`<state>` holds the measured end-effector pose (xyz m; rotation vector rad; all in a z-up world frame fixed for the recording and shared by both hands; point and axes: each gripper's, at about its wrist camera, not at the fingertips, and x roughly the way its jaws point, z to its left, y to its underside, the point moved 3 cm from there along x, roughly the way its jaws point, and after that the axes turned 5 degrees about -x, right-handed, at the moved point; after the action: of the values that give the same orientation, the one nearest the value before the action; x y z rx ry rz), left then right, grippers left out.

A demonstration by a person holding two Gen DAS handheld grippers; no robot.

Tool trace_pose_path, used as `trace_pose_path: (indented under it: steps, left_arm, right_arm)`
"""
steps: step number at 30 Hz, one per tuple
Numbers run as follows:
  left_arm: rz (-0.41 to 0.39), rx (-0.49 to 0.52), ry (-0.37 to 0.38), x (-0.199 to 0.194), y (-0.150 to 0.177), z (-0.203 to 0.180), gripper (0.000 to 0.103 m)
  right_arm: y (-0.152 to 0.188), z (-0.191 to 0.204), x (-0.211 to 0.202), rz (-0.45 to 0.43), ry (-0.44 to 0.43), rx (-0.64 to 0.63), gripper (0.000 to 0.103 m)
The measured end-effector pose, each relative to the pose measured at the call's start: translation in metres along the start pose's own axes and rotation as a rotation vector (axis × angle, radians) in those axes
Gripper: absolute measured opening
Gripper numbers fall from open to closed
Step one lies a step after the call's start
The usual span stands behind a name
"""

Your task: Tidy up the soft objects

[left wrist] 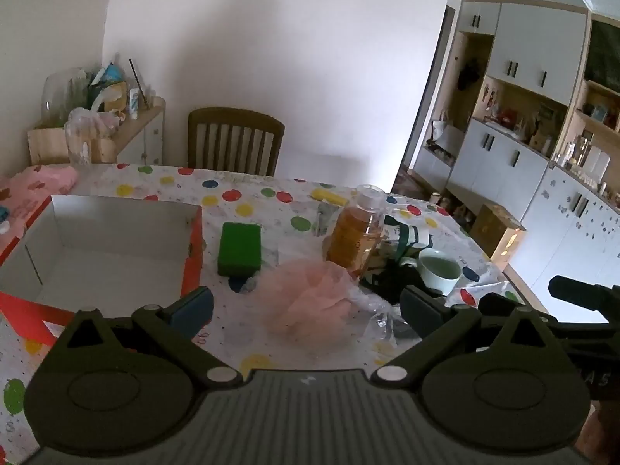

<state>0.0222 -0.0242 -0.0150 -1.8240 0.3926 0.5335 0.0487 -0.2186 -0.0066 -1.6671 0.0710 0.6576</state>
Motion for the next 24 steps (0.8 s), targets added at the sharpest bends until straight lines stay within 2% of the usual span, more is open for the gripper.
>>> trace_pose_path:
  steps: [9,16,24]
  left_arm:
    - [0.012,-0.008,-0.002,0.003,0.002,-0.003,0.103]
    - [0.021,-0.011,-0.036,0.008,0.001,0.000,0.103]
    - [0.022,-0.013,-0.003,0.009,-0.001,0.003,0.103]
  right_arm:
    - [-0.001,-0.006,0.003,0.011,0.004,0.011,0.101]
    - [-0.001,-0.007,0.004,0.019,0.010,0.014,0.101]
    - [-0.004,-0.005,0.012,0.025,0.020,0.021,0.100]
